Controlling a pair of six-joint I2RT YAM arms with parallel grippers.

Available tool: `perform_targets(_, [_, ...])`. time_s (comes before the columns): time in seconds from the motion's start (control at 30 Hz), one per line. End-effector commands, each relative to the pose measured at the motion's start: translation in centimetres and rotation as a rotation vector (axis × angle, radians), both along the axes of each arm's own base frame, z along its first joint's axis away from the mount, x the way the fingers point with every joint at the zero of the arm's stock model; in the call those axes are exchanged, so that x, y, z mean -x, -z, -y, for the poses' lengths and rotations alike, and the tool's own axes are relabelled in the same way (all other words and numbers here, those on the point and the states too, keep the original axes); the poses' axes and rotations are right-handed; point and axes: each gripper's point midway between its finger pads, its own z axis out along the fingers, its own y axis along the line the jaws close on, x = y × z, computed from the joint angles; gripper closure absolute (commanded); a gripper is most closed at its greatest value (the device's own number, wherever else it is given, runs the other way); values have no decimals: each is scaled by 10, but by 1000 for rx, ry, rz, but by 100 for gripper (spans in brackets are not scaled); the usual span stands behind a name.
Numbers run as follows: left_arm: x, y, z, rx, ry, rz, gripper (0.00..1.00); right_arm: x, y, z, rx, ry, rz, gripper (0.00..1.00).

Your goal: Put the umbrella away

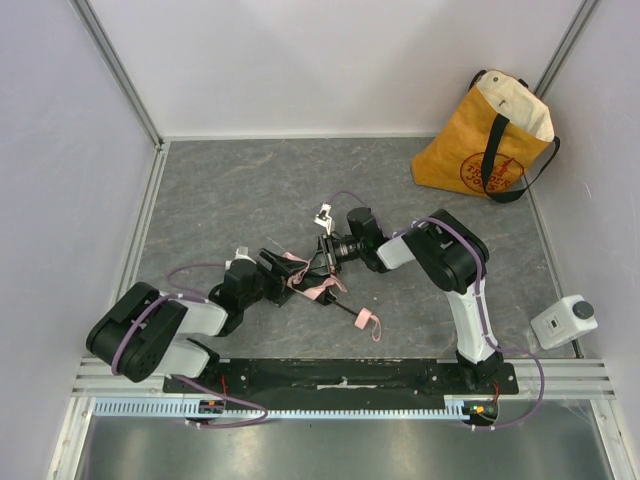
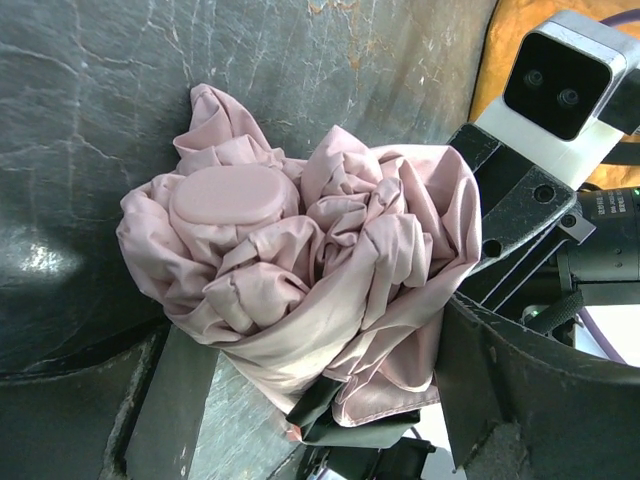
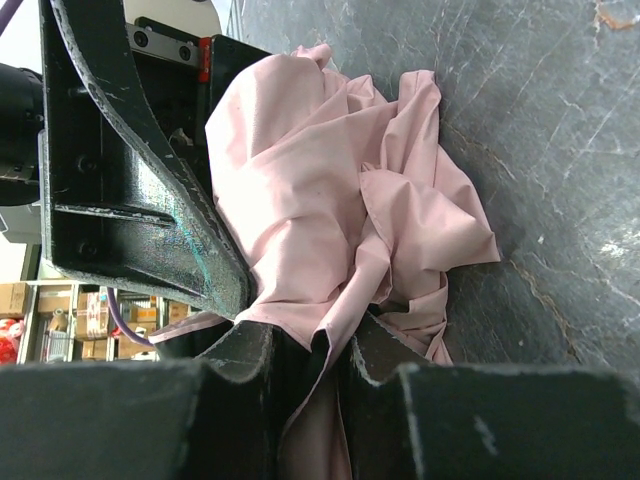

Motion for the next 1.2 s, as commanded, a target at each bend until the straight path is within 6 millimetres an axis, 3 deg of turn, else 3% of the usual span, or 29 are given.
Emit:
perform_targets(0.0, [18,62,-35,-253,-19,-80,11,60,-25,-4,-57,-218,-78,100])
perform_targets(0.17, [23,54,-37,-200,-25,10,11,61,-38,-3,-87,-211,-76,100])
perform_targets(0.33, [23,46,-41,-181,-39,84,19,62,-43,-3,-93,-213,-81,100])
perform_targets(0.53, [17,34,-38,-150,-52,137,51,61,16,11,151,-249,-26,100])
perform_targets(0.63, [18,36,-42,-166,-67,124,73,49,27,14,224,-202,28,100])
perform_targets(0.73, [17,35,-45,-182,-72,127,94,37,31,21,341,-134,100,77])
perform_targets(0.77, [18,36,-44,-187,-65,122,97,33,29,22,355,-117,133,70])
perform_targets(0.8, [17,37,-45,-191,-68,115,98,27,26,22,369,-85,160,60])
perform_targets(0.87, [17,34,-43,-189,-68,124,98,17,13,22,381,-35,219,53])
perform_targets(1.0, [18,37,-43,-158,-96,75,98,10,-17,16,379,23,391,25])
perform_targets(1.17, [18,40,-35,-128,-108,-4,98,23,-38,-3,325,6,573,15])
